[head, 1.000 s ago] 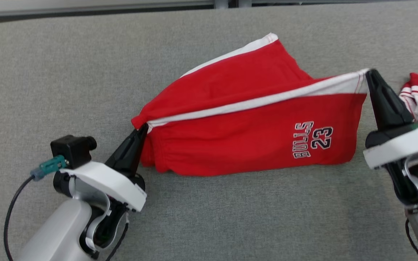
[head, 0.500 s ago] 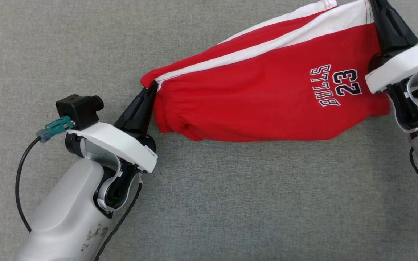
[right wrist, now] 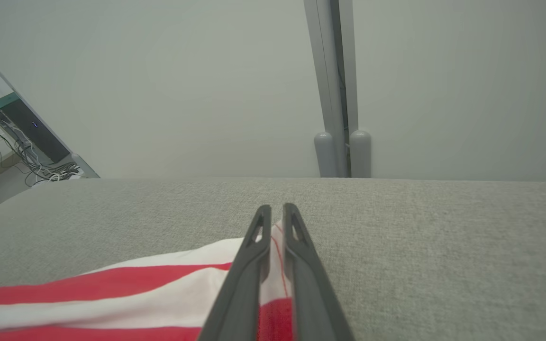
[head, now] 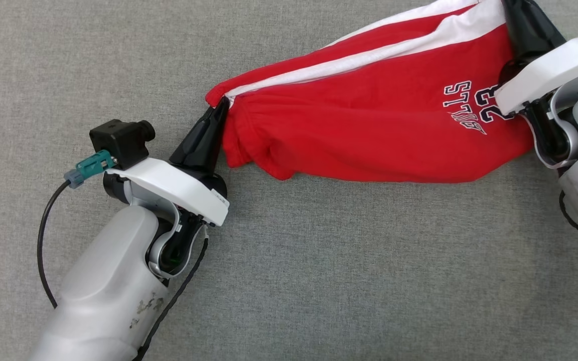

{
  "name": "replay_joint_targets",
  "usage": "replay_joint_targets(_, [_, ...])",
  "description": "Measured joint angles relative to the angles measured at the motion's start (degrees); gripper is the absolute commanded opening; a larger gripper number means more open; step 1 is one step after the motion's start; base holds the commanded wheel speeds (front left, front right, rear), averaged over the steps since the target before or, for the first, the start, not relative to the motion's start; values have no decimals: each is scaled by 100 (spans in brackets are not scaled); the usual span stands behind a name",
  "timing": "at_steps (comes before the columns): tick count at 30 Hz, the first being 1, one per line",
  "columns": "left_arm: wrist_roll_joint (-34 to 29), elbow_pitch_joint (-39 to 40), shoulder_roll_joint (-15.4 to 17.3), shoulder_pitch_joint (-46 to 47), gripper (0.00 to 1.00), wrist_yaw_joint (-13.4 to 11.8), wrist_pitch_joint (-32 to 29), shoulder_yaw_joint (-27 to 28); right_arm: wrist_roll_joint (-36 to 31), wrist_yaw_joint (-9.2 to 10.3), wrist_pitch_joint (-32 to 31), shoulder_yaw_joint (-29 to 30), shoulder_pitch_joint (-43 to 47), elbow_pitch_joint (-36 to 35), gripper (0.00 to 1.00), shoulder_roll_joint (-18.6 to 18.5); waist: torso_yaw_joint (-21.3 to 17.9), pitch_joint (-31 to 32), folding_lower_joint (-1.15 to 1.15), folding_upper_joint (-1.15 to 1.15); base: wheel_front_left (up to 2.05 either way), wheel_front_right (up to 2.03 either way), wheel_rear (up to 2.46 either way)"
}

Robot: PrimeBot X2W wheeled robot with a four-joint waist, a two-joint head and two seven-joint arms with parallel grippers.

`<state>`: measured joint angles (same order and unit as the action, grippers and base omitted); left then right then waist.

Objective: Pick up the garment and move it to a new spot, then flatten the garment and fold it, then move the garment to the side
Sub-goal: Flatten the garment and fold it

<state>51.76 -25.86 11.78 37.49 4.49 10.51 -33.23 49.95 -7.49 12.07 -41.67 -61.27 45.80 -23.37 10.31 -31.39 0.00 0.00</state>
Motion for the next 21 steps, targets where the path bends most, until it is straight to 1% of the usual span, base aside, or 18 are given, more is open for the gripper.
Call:
replay_joint_targets(1, [-35, -27, -4, -1, 100, 2, 47, -8, 37, 0, 49, -63, 0, 24, 100, 8, -5, 17, 0, 0, 0, 0, 0])
replay_joint_targets(3, [-118, -74, 10, -36, 100, -13, 151, -12, 54, 0, 162, -180, 1, 29, 100, -2, -28, 59, 0, 0, 0, 0, 0])
replay_joint_targets(7, [-318, -7, 55, -294, 100, -232, 359, 96, -38, 0, 272, -182, 111, -144, 100, -82, -99, 194, 0, 0, 0, 0, 0])
replay_joint_targets(9, [-481, 120, 108, -472, 100, -425, 414, 226, -277, 0, 279, 104, 251, -472, 100, -120, -159, 270, 0, 0, 0, 0, 0])
replay_joint_targets(12, [-773, 478, 179, -733, 100, -711, 439, 528, -834, 0, 286, 721, 631, -1068, 100, -168, -254, 400, 0, 0, 0, 0, 0])
replay_joint_targets(16, [-1439, 1239, 152, -1020, 100, -994, 448, 1154, -1568, 0, 288, 1568, 1436, -1850, 100, -24, -388, 573, 0, 0, 0, 0, 0])
replay_joint_targets(18, [-1680, 1525, 71, -1232, 100, -1068, 448, 1441, -1868, 0, 289, 1956, 1824, -2198, 100, 111, -459, 659, 0, 0, 0, 0, 0])
replay_joint_targets(21, [-2136, 1841, 15, -1454, 100, -1159, 448, 1685, -2257, 0, 288, 2412, 2420, -2605, 100, 314, -566, 800, 0, 0, 0, 0, 0])
